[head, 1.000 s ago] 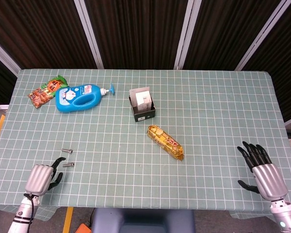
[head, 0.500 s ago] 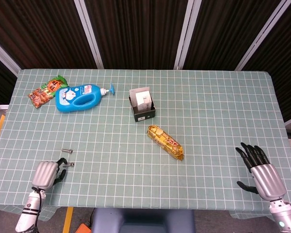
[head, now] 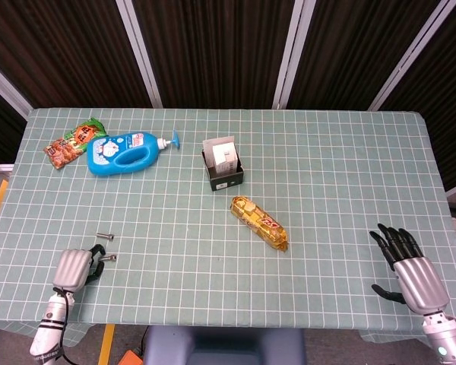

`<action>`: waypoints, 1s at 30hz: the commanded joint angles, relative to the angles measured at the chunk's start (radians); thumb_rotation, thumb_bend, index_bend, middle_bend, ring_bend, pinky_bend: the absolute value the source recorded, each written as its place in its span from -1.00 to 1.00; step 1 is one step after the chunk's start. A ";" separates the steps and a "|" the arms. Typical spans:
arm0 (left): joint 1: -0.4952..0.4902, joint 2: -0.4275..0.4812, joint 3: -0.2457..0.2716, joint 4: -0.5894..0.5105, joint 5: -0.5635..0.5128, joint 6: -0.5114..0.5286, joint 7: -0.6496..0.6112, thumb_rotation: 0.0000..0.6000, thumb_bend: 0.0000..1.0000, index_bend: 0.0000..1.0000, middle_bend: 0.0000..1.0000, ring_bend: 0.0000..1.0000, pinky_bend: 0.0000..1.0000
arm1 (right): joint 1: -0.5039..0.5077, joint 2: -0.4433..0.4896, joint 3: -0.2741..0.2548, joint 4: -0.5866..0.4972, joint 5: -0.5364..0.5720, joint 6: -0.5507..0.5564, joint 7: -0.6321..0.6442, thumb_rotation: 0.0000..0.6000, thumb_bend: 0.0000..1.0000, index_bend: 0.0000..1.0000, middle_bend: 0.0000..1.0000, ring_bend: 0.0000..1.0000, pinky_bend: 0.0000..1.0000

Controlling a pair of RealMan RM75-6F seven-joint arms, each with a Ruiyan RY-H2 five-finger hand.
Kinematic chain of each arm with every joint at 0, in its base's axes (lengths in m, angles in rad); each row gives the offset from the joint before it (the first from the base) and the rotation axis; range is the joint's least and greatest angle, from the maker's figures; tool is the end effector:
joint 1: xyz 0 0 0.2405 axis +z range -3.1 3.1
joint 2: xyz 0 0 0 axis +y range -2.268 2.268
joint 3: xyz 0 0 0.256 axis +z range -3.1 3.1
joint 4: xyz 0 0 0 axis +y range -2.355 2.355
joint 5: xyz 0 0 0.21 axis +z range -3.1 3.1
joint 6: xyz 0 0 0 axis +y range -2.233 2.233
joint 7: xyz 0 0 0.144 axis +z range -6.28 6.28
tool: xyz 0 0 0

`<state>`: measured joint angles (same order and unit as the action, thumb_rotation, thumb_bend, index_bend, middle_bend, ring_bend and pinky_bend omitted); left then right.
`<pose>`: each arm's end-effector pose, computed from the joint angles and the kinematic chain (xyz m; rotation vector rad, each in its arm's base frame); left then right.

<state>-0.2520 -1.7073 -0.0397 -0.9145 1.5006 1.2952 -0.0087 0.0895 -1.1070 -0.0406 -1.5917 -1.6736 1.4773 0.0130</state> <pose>-0.3380 0.2375 -0.0002 -1.5818 -0.8724 -0.8034 -0.3007 -0.1610 0.1418 1.5968 -0.8898 0.9161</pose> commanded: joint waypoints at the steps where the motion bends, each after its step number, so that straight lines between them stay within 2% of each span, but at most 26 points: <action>1: -0.001 -0.003 -0.001 0.005 -0.005 -0.003 -0.001 1.00 -0.18 -0.05 1.00 1.00 1.00 | 0.000 0.000 0.001 0.001 0.001 0.000 0.000 1.00 -0.70 -1.00 -1.00 -1.00 -1.00; 10: -0.003 -0.008 -0.004 0.017 -0.019 -0.004 -0.007 1.00 -0.18 0.11 1.00 1.00 1.00 | 0.001 -0.002 0.001 0.001 0.005 -0.006 -0.001 1.00 -0.70 -1.00 -1.00 -1.00 -1.00; 15: -0.002 0.000 -0.010 0.003 -0.018 0.017 -0.009 1.00 -0.17 0.13 1.00 1.00 1.00 | 0.001 -0.002 0.001 0.001 0.005 -0.006 -0.002 1.00 -0.70 -1.00 -1.00 -1.00 -1.00; 22: -0.002 0.030 -0.017 -0.063 -0.009 0.056 0.008 1.00 -0.17 0.13 1.00 1.00 1.00 | 0.002 -0.002 0.000 0.002 0.003 -0.006 0.000 1.00 -0.70 -1.00 -1.00 -1.00 -1.00; 30: -0.012 0.074 -0.016 -0.158 0.007 0.076 0.084 1.00 -0.17 0.12 1.00 1.00 1.00 | 0.002 0.001 -0.002 0.001 0.001 -0.008 0.006 1.00 -0.70 -1.00 -1.00 -1.00 -1.00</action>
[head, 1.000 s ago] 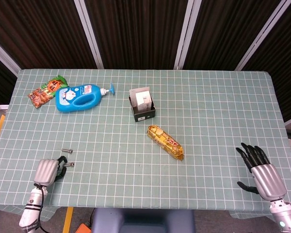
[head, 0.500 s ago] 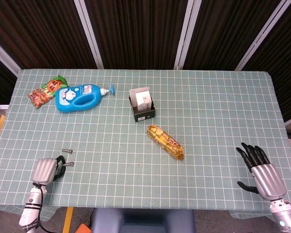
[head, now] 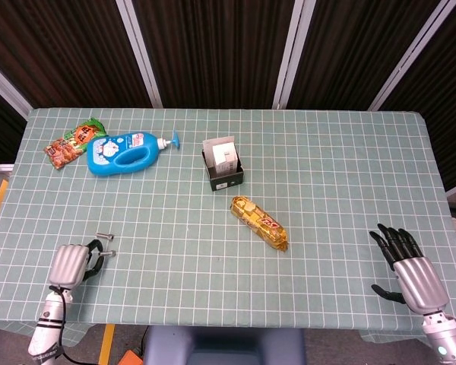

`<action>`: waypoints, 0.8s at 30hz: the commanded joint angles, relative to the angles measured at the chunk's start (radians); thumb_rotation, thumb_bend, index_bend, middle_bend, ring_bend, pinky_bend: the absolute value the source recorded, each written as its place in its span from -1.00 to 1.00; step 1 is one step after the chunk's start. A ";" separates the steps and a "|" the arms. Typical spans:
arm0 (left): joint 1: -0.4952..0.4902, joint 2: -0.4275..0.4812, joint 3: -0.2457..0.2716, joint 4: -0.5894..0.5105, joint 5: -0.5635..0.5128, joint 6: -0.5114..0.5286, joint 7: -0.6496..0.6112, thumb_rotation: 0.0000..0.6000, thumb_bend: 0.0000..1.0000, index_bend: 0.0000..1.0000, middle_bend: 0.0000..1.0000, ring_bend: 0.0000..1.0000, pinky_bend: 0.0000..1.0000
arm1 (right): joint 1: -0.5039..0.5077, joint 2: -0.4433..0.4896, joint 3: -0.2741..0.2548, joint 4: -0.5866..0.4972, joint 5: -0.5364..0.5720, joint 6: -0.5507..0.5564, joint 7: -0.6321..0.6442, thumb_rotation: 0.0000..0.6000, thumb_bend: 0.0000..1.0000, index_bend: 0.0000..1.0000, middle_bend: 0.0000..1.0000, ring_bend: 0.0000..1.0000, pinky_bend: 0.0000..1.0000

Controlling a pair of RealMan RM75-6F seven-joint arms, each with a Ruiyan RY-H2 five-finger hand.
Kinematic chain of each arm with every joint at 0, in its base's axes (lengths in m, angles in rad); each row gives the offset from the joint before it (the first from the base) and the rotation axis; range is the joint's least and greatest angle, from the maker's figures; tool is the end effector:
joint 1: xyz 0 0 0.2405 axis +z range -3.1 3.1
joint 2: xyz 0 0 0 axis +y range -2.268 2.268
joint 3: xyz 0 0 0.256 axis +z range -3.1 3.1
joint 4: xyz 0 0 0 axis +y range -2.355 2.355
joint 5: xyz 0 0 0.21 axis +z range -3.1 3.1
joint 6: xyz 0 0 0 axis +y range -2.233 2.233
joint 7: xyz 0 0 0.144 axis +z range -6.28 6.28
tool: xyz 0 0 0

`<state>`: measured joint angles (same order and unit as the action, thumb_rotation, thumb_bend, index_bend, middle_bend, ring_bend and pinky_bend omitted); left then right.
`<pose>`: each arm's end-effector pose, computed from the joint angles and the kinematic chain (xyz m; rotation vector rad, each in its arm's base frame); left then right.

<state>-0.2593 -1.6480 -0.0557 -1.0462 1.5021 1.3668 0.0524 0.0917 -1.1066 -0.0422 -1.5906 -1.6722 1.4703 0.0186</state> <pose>-0.3169 0.2410 0.0174 -1.5476 -0.8150 -0.8812 -0.3014 -0.1612 0.1410 1.6003 -0.8987 0.9134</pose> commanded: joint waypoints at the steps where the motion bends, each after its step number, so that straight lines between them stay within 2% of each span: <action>1: -0.007 0.020 0.001 -0.040 0.007 0.004 0.035 1.00 -0.17 0.12 1.00 1.00 1.00 | 0.001 0.001 0.000 0.000 0.000 -0.002 0.001 1.00 -0.70 -1.00 -1.00 -1.00 -1.00; 14: -0.023 0.051 0.013 -0.112 -0.019 -0.055 0.132 1.00 -0.17 0.09 1.00 1.00 1.00 | 0.001 0.004 0.000 0.001 0.002 -0.001 0.008 1.00 -0.70 -1.00 -1.00 -1.00 -1.00; 24: -0.023 0.056 0.014 -0.128 -0.023 -0.053 0.130 1.00 -0.17 -0.10 1.00 1.00 1.00 | 0.001 0.002 0.001 0.000 0.005 -0.004 0.006 1.00 -0.70 -1.00 -1.00 -1.00 -1.00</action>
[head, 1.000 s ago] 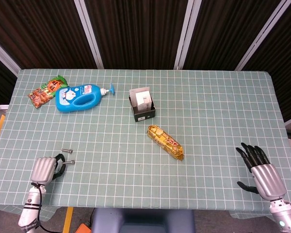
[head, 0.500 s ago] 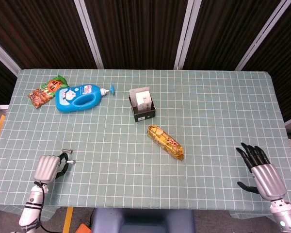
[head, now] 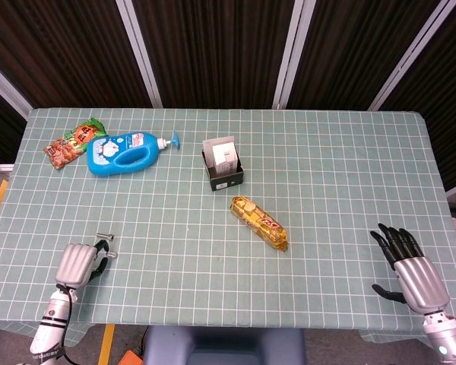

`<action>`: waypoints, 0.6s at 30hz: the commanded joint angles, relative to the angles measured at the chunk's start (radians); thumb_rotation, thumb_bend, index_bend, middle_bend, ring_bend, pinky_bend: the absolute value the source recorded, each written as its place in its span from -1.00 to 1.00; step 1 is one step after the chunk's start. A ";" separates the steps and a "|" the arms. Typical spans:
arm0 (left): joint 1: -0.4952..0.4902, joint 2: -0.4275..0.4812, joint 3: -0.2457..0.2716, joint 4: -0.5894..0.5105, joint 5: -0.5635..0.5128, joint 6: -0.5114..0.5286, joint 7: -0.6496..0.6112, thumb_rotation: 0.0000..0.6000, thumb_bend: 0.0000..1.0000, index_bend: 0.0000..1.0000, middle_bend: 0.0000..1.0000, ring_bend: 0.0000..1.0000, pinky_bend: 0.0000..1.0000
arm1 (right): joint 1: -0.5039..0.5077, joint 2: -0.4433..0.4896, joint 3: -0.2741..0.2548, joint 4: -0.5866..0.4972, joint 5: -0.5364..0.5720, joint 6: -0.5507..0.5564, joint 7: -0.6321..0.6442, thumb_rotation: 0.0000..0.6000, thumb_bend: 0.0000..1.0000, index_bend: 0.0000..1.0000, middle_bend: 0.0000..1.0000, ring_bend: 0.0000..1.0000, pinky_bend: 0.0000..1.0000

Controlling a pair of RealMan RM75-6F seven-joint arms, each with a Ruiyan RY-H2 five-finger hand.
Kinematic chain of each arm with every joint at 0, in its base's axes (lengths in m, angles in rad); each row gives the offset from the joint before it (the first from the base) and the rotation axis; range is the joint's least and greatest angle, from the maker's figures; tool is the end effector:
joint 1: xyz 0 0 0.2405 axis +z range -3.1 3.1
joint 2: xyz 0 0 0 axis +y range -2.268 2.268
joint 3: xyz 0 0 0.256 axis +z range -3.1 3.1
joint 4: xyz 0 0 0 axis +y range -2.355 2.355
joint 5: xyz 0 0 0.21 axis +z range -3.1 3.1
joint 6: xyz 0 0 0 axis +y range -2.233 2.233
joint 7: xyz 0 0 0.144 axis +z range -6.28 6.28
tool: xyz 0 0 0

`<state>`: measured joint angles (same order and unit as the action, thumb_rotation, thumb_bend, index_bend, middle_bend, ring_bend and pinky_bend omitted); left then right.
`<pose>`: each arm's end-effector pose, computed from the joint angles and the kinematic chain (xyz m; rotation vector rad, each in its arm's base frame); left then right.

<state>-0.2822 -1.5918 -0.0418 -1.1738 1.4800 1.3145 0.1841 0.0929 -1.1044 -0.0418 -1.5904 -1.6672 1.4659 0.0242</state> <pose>-0.3030 0.2418 0.0165 -1.6230 -0.7921 -0.8103 -0.3024 -0.1618 0.1415 1.5977 -0.9057 0.9107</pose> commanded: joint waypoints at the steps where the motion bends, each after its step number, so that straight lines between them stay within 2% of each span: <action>1: -0.001 0.000 0.001 -0.001 -0.001 -0.002 -0.003 1.00 -0.17 -0.11 1.00 1.00 1.00 | 0.000 -0.001 0.000 0.000 0.000 0.000 0.000 1.00 -0.70 -1.00 -1.00 -1.00 -1.00; 9: -0.002 0.008 -0.004 -0.013 0.008 0.020 -0.012 1.00 -0.17 -0.21 1.00 1.00 1.00 | -0.001 0.001 0.001 0.000 0.002 0.001 0.001 1.00 -0.70 -1.00 -1.00 -1.00 -1.00; 14: -0.002 0.036 -0.048 -0.016 -0.005 0.065 -0.046 1.00 -0.18 -0.23 1.00 1.00 1.00 | -0.002 0.004 0.002 -0.001 0.002 0.005 0.004 1.00 -0.70 -1.00 -1.00 -1.00 -1.00; 18: -0.010 0.066 -0.083 0.011 -0.064 0.018 -0.117 1.00 -0.17 -0.23 1.00 1.00 1.00 | -0.004 0.005 0.002 -0.002 0.001 0.008 0.001 1.00 -0.70 -1.00 -1.00 -1.00 -1.00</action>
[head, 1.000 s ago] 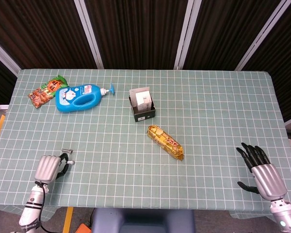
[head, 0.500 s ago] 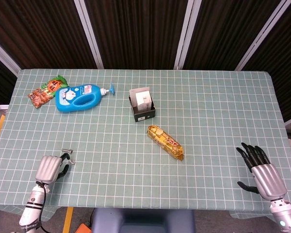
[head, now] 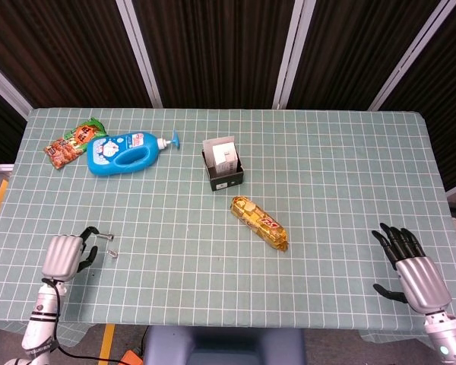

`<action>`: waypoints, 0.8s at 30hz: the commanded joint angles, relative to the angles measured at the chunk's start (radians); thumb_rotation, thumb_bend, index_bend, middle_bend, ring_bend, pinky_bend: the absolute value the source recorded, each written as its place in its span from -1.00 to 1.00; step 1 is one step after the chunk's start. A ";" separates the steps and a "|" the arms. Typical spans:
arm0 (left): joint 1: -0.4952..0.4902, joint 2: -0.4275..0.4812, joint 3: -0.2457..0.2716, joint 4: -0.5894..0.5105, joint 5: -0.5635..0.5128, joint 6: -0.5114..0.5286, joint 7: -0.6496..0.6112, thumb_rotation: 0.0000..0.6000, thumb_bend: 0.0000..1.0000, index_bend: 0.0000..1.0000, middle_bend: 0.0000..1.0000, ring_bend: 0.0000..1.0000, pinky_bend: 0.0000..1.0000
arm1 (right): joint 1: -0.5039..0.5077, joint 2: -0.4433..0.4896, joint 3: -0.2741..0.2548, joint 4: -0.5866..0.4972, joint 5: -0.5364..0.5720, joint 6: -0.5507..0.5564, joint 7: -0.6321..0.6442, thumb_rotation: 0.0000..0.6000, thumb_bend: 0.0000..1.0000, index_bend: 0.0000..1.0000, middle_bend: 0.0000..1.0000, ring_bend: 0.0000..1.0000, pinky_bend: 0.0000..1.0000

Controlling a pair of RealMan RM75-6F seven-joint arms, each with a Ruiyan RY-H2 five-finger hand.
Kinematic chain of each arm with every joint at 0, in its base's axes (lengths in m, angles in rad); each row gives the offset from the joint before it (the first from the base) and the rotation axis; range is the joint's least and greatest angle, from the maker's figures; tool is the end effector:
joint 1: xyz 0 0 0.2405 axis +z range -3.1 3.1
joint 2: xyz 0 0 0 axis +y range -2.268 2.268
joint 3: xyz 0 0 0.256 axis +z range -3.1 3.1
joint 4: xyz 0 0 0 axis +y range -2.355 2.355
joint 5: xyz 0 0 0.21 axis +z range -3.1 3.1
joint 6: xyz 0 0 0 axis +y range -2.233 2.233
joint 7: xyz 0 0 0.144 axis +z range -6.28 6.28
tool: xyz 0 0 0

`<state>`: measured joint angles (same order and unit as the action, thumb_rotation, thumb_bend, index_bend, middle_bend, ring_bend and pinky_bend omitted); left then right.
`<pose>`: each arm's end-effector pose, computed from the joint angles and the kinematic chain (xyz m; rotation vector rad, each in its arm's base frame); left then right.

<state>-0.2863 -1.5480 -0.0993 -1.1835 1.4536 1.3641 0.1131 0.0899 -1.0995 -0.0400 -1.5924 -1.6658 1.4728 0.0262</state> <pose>-0.3059 0.2575 0.0481 -1.4993 -0.7846 -0.8896 -0.3025 -0.1614 0.1441 1.5898 -0.9017 0.9131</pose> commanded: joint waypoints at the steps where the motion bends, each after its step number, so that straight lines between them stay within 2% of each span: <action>1: -0.011 0.025 -0.033 0.040 -0.047 -0.045 -0.073 1.00 -0.17 -0.24 1.00 1.00 1.00 | -0.001 0.000 0.000 -0.001 -0.001 0.002 -0.002 1.00 -0.70 -1.00 -1.00 -1.00 -1.00; 5: -0.037 0.016 -0.034 0.119 -0.062 -0.117 -0.177 1.00 -0.17 -0.24 1.00 1.00 1.00 | -0.001 -0.004 -0.003 -0.002 -0.004 -0.001 -0.011 1.00 -0.70 -1.00 -1.00 -1.00 -1.00; 11: -0.085 -0.034 -0.016 0.243 -0.049 -0.205 -0.262 1.00 -0.18 -0.22 1.00 1.00 1.00 | 0.000 -0.008 -0.004 -0.005 -0.004 -0.006 -0.022 1.00 -0.70 -1.00 -1.00 -1.00 -1.00; 18: -0.119 -0.085 -0.004 0.342 -0.037 -0.245 -0.300 1.00 -0.18 -0.20 1.00 1.00 1.00 | -0.001 -0.008 -0.003 -0.002 0.001 -0.007 -0.020 1.00 -0.70 -1.00 -1.00 -1.00 -1.00; 24: -0.126 -0.100 0.002 0.366 -0.032 -0.250 -0.306 1.00 -0.18 -0.15 1.00 1.00 1.00 | -0.001 -0.008 -0.001 -0.001 0.002 -0.006 -0.020 1.00 -0.70 -1.00 -1.00 -1.00 -1.00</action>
<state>-0.4107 -1.6431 -0.0992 -0.8254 1.4200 1.1156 -0.1899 0.0887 -1.1072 -0.0414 -1.5937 -1.6633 1.4669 0.0066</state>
